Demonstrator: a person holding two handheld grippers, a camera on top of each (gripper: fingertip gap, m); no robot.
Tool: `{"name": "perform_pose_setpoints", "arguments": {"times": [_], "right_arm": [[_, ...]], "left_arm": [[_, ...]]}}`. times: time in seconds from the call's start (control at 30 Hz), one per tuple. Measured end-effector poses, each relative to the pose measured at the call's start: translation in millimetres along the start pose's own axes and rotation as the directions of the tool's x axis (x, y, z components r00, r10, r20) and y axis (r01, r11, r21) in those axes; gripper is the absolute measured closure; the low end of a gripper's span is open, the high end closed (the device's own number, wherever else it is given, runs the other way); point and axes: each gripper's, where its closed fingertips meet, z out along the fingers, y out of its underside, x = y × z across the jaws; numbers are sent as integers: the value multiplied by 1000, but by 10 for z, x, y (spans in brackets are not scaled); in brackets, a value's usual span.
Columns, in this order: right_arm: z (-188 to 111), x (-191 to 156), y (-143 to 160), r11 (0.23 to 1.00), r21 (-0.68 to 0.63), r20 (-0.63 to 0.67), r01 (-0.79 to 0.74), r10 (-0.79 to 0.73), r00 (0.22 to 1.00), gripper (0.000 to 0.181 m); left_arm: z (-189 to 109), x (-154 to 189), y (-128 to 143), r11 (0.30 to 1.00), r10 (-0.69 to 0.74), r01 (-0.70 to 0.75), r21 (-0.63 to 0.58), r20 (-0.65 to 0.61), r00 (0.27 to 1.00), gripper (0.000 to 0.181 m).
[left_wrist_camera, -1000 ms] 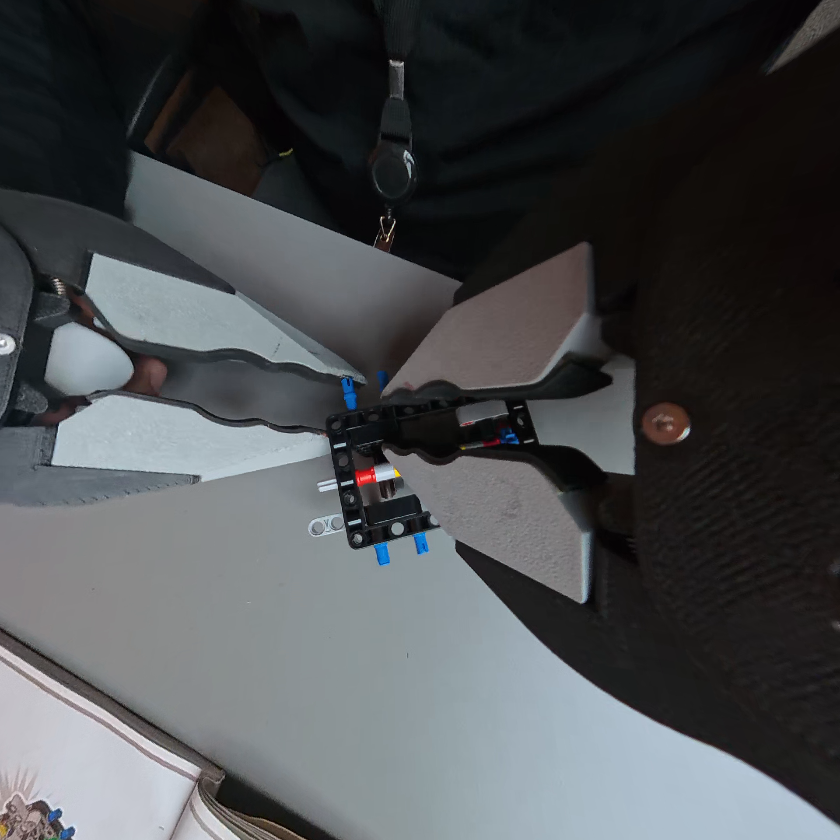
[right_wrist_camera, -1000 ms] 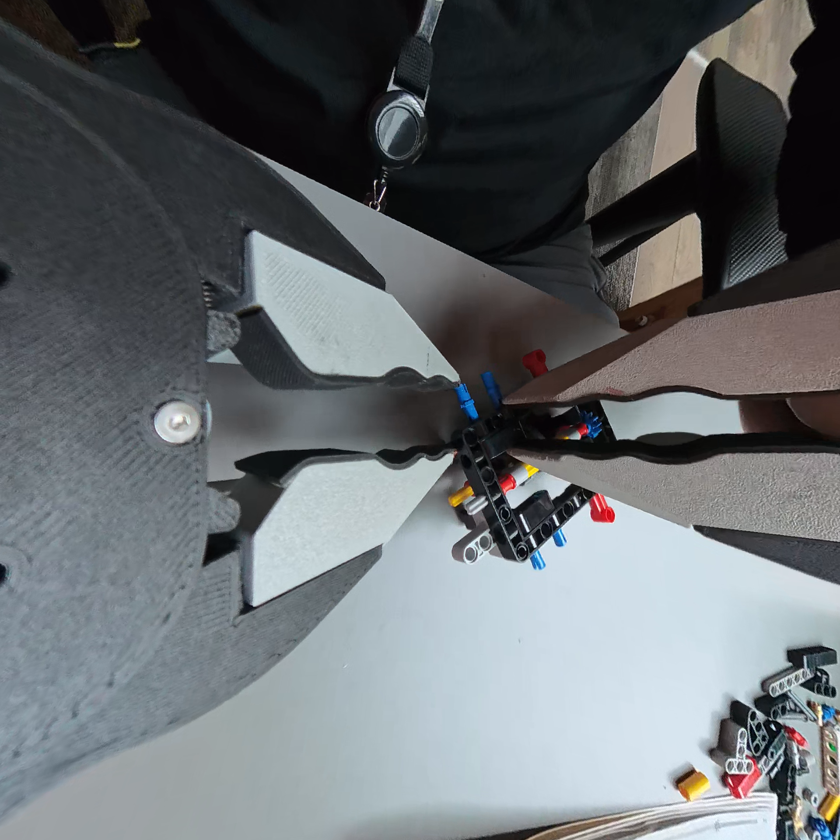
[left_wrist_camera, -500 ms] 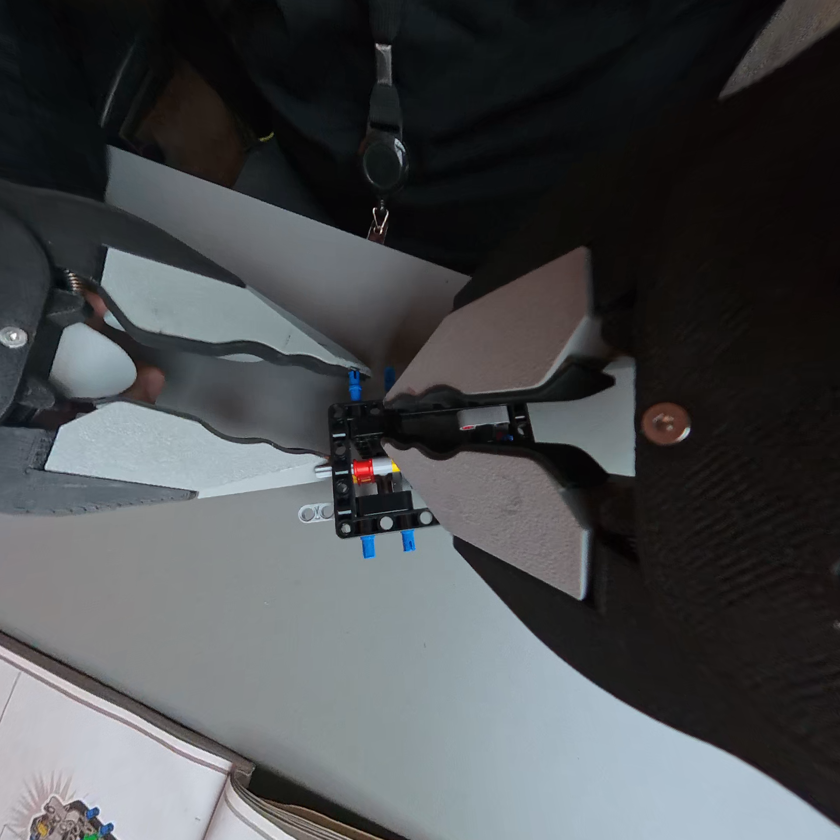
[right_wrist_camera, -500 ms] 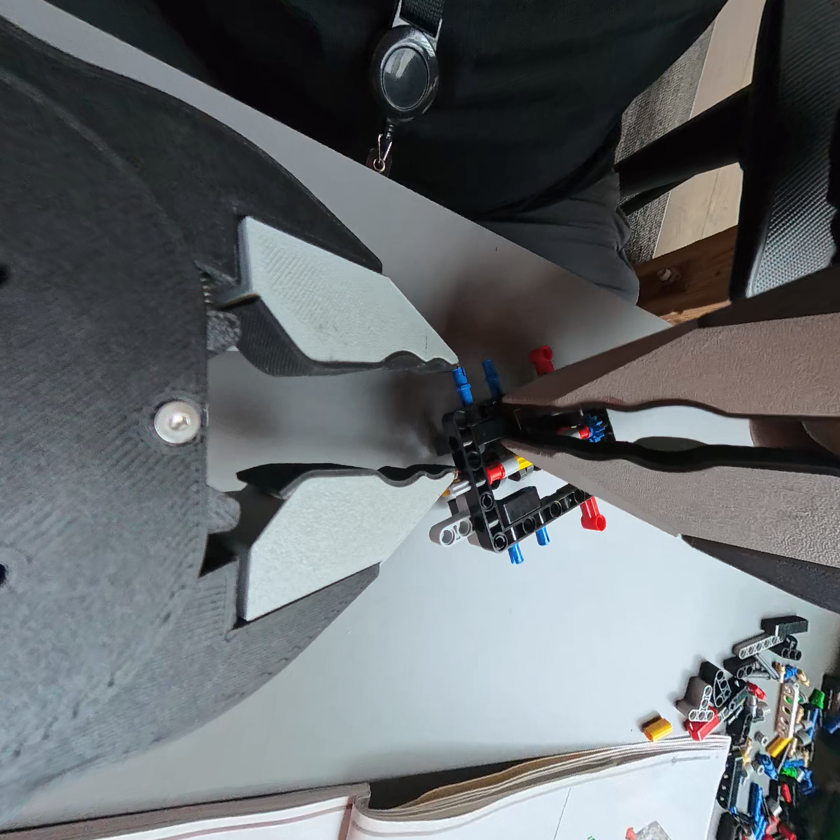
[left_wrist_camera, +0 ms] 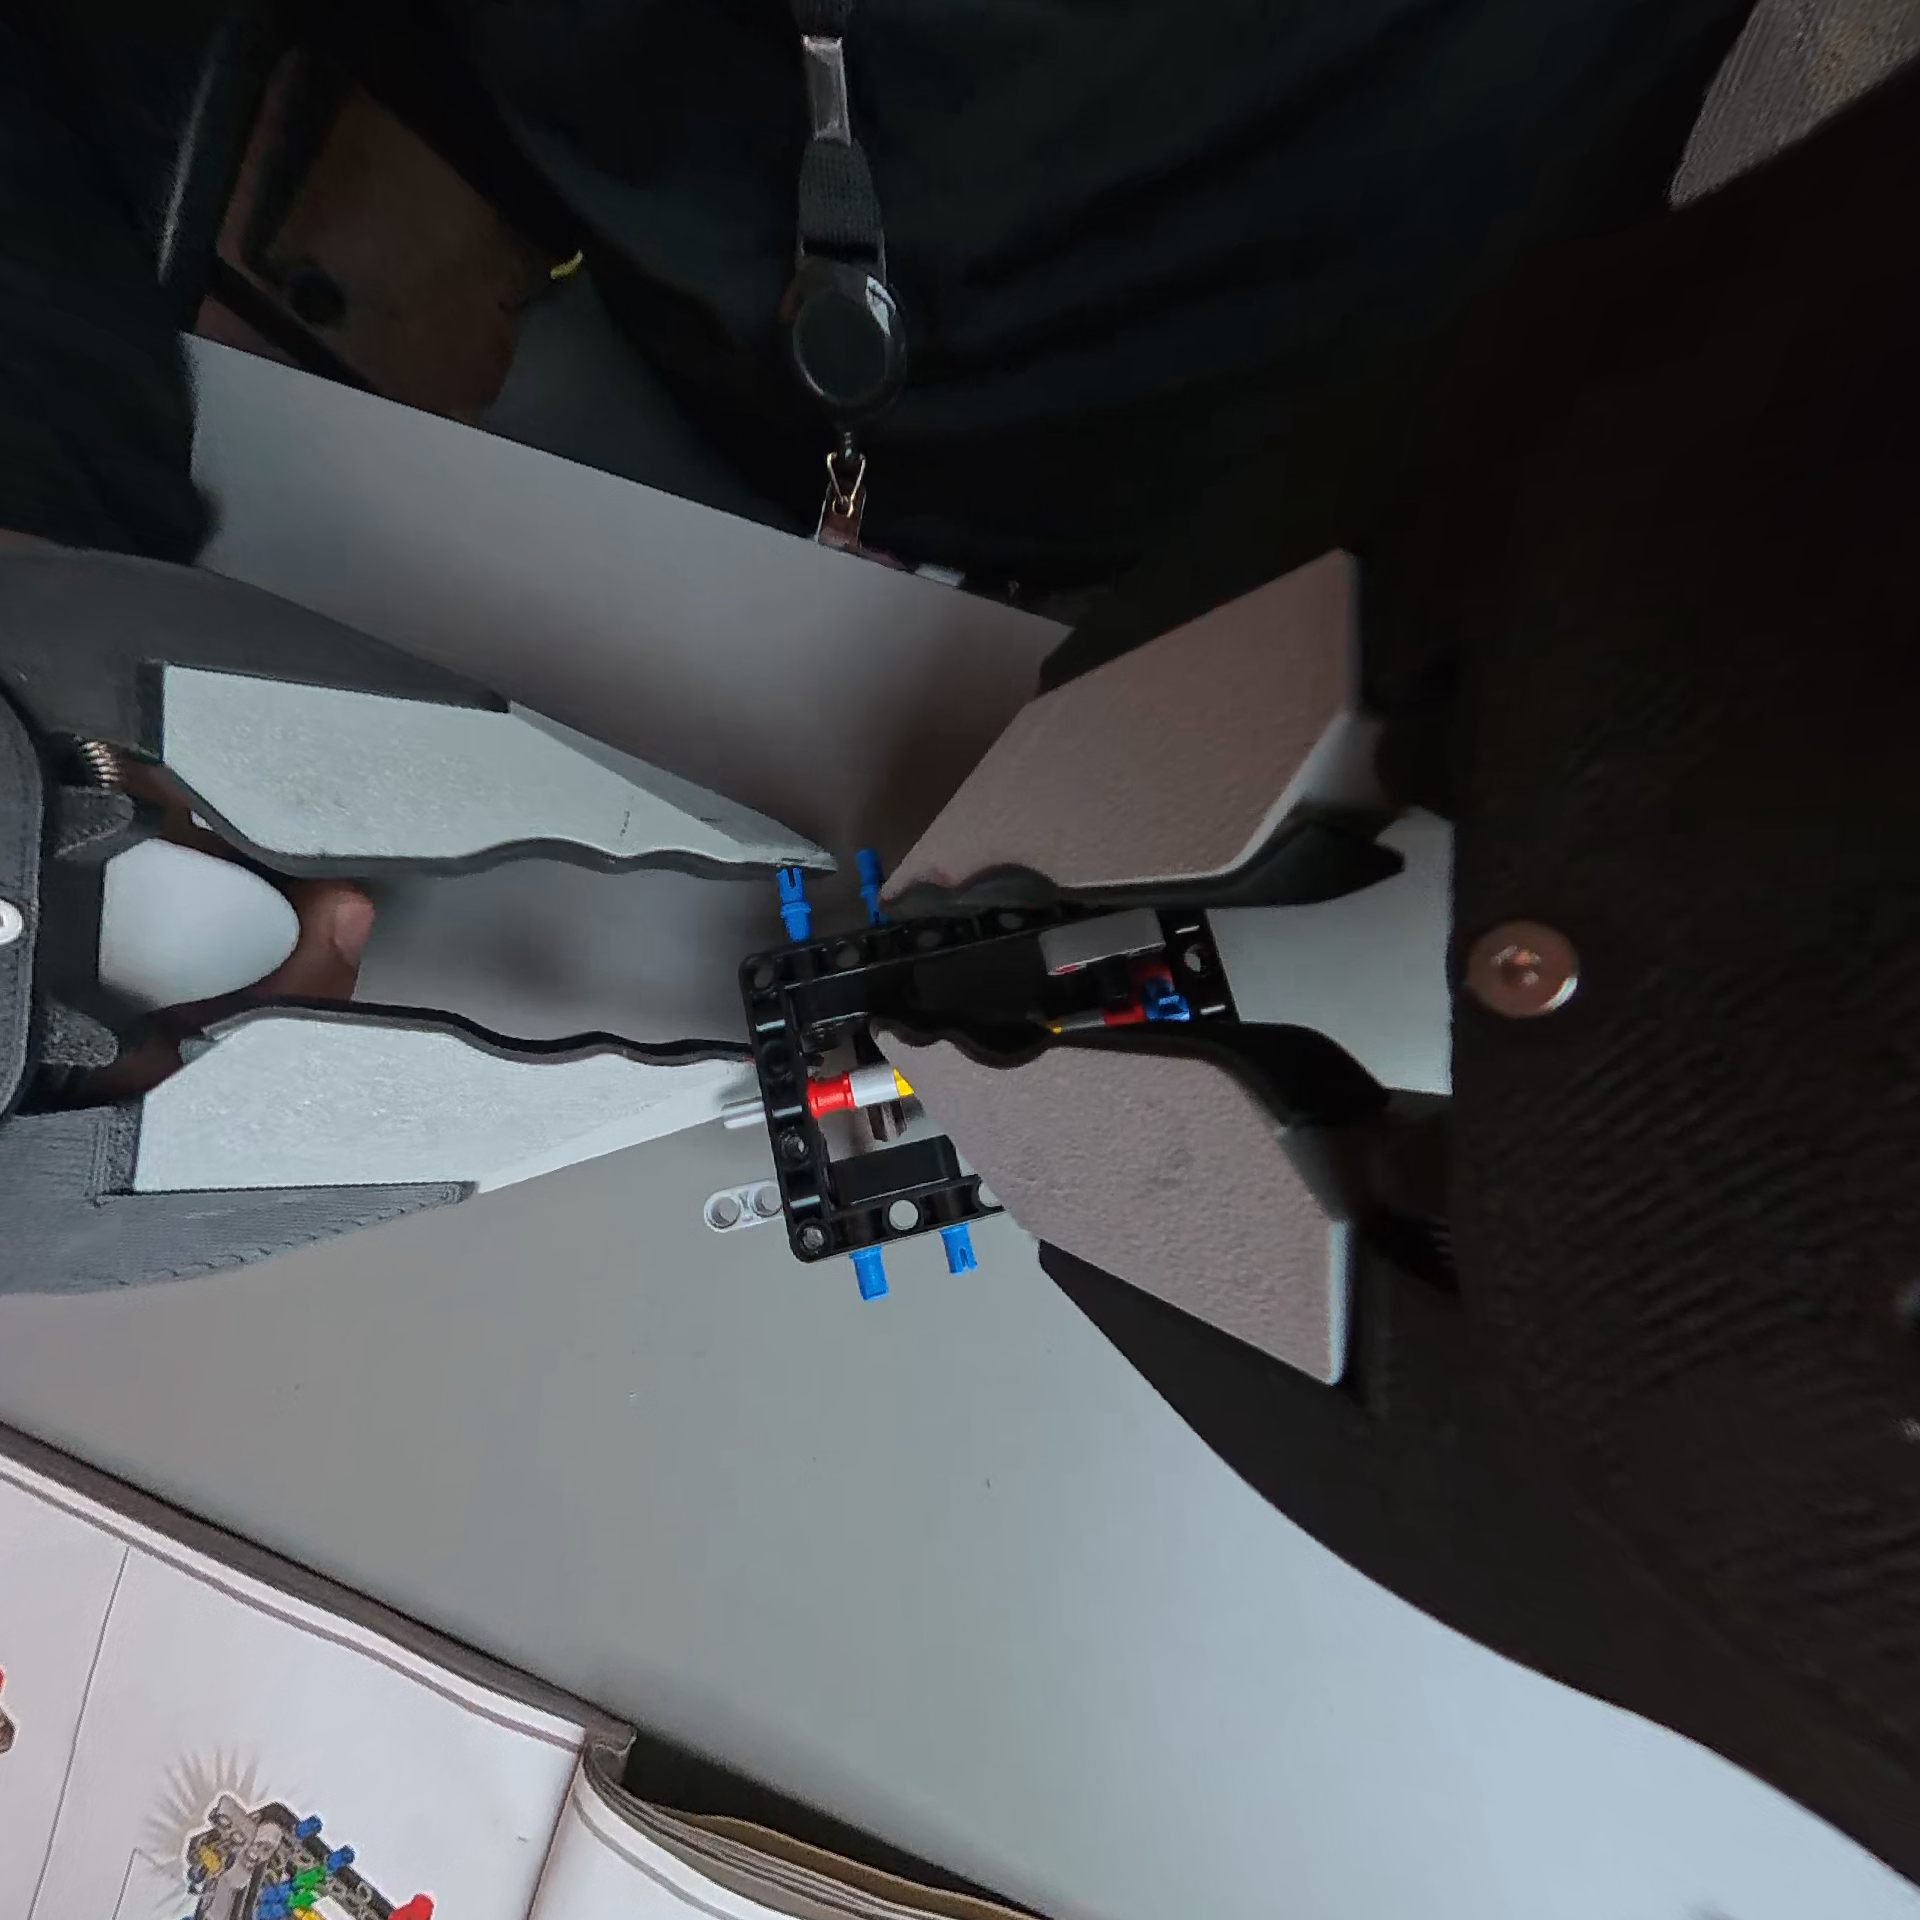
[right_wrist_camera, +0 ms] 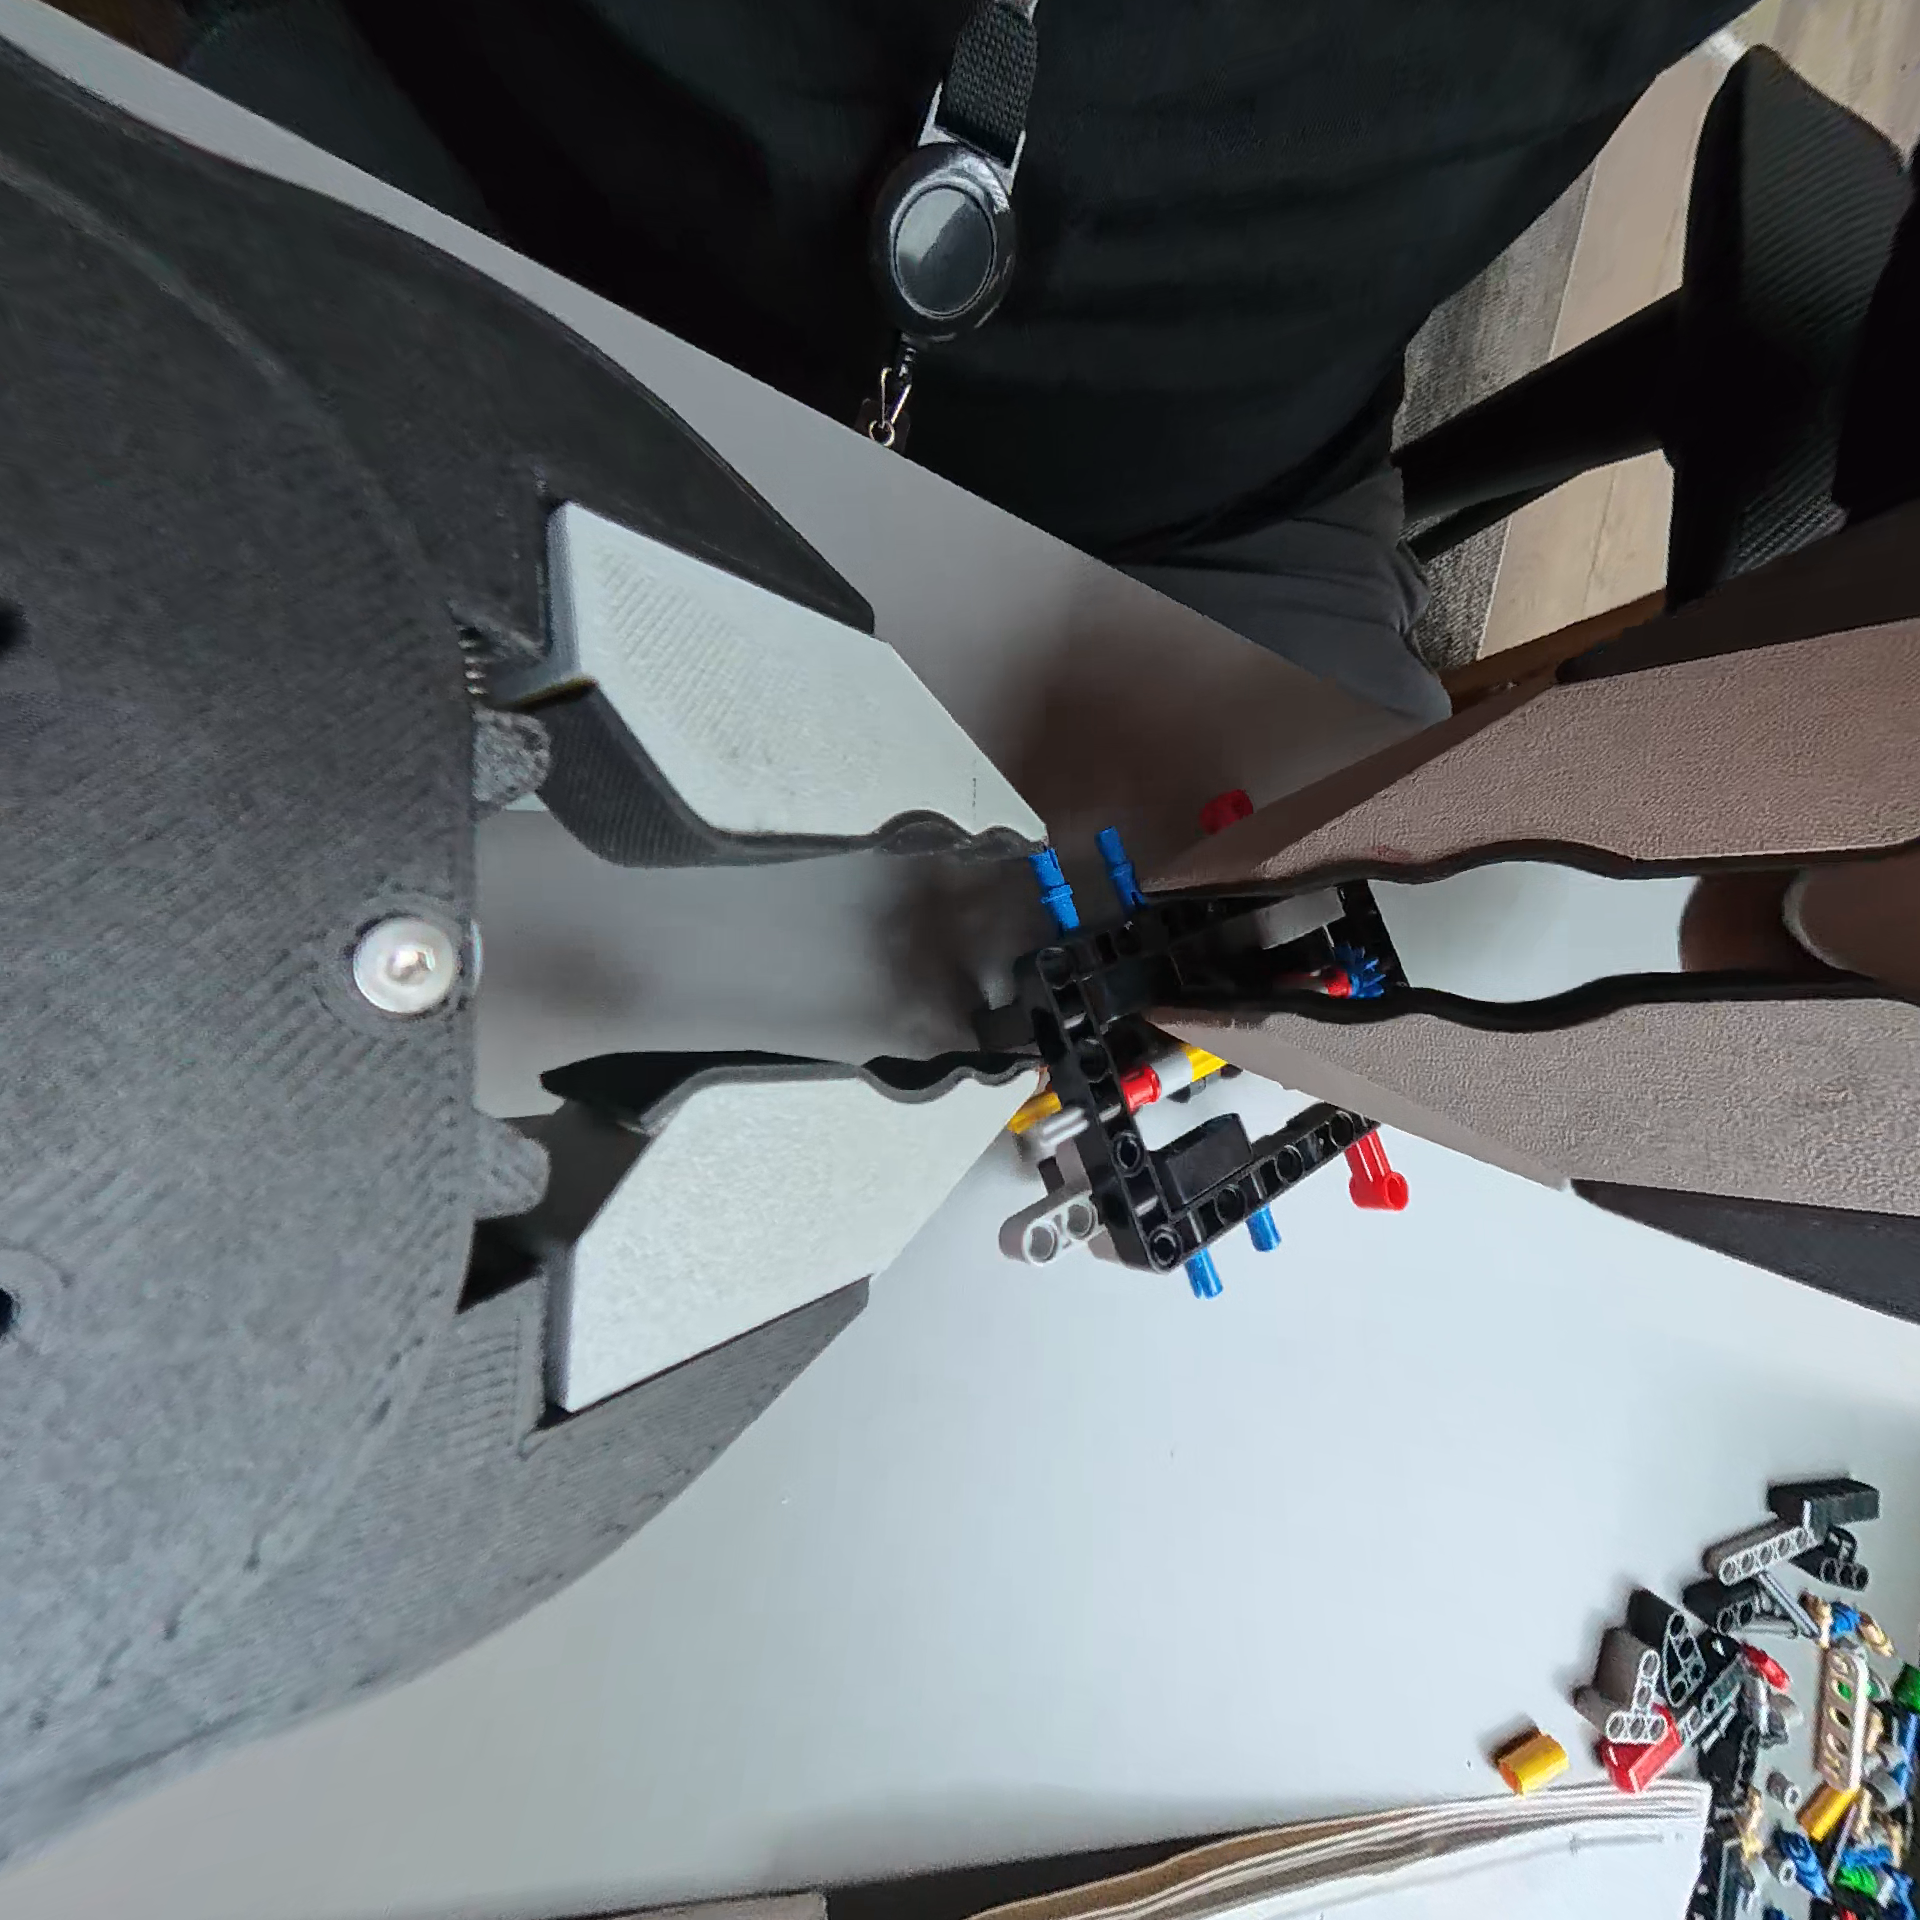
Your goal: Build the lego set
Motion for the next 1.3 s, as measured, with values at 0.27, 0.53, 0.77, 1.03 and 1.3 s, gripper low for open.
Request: {"name": "perform_pose_setpoints", "arguments": {"times": [0.27,0.53,0.77,1.03,1.3], "right_arm": [[-10,14,14,1000,-30,-20,8,-8,1000,149],[-11,17,10,999,-43,-9,-2,2,1000,150],[-7,14,15,998,-69,-8,8,-8,1000,152],[-2,9,22,995,-98,-16,12,-13,1000,153],[-2,-11,32,989,-140,-42,54,-60,997,155]], "left_arm": [[15,-11,-5,999,32,-31,-30,19,999,166],[14,-21,2,997,33,-33,-68,-3,999,166],[15,-15,11,992,69,-69,-102,-8,998,166],[16,-3,21,981,124,-123,-151,-6,992,166],[13,17,27,977,130,-134,-167,-36,991,166]]}}
